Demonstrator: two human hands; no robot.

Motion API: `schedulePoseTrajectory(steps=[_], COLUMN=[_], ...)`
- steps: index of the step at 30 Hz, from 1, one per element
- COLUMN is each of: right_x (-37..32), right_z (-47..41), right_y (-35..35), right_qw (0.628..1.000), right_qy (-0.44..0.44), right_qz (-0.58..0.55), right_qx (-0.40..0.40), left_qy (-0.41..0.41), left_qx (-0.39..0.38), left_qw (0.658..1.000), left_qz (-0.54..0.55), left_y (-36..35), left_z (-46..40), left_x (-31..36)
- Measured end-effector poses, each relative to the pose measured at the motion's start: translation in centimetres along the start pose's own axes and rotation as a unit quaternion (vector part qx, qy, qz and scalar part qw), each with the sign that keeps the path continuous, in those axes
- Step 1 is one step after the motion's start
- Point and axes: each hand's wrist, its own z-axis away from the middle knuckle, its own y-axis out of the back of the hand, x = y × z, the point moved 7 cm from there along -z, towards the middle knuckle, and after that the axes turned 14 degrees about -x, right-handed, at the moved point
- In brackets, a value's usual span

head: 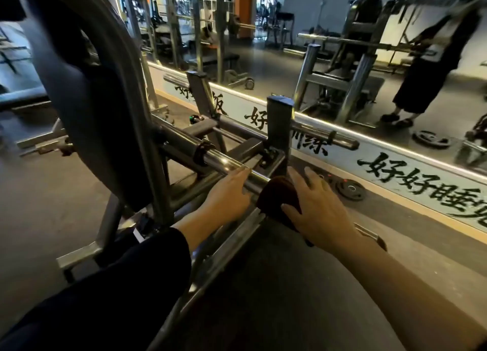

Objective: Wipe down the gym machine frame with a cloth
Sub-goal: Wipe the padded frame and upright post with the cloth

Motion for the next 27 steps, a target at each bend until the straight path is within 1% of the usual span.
schedulePoseTrajectory(steps=[1,3,4,5,7,8,13,15,18,23,27], right_x=[0.1,0.6,0.7,0.9,0.5,-0.3,-4.5,-6.2,-8.6,-11.6,-13.2], right_z=[-0.8,-2.0,-2.4,-3.1,-4.0,-5.0,-9.3,-11.2,-13.6,-17.0,-19.2], right_y=[-0.8,-2.3,-3.2,-3.9,-4.5,-4.4,-4.5,-4.6,-4.7,-4.9,-5.1], right_qw=[0.999,0.996,0.993,0.991,0.988,0.987,0.988,0.988,0.987,0.987,0.986], right_qy=[-0.009,-0.025,-0.034,-0.039,-0.04,-0.036,0.014,0.031,0.05,0.077,0.08], right_qz=[0.023,0.045,0.054,0.075,0.128,0.138,0.146,0.148,0.147,0.138,0.143], right_qx=[-0.027,-0.071,-0.096,-0.099,-0.079,-0.069,-0.037,-0.031,-0.031,-0.025,-0.027], left_qy=[0.004,0.008,0.014,0.018,0.024,0.032,0.075,0.092,0.112,0.099,0.094], left_qx=[-0.016,-0.023,-0.028,-0.028,-0.005,0.018,0.074,0.073,0.045,0.078,0.078], left_qw=[0.999,0.997,0.996,0.996,0.994,0.993,0.985,0.983,0.984,0.98,0.976], left_qz=[-0.033,-0.078,-0.082,-0.088,-0.103,-0.109,-0.138,-0.143,-0.128,-0.151,-0.178], left_y=[-0.3,-0.5,-0.4,-0.1,1.1,2.2,5.2,5.9,5.9,6.6,7.0], left_z=[-0.6,-1.8,-2.3,-2.9,-3.9,-4.6,-7.2,-8.0,-8.5,-8.7,-8.9], left_x=[-0.1,-1.1,-1.7,-2.4,-3.9,-5.1,-9.3,-11.0,-12.8,-13.5,-13.4])
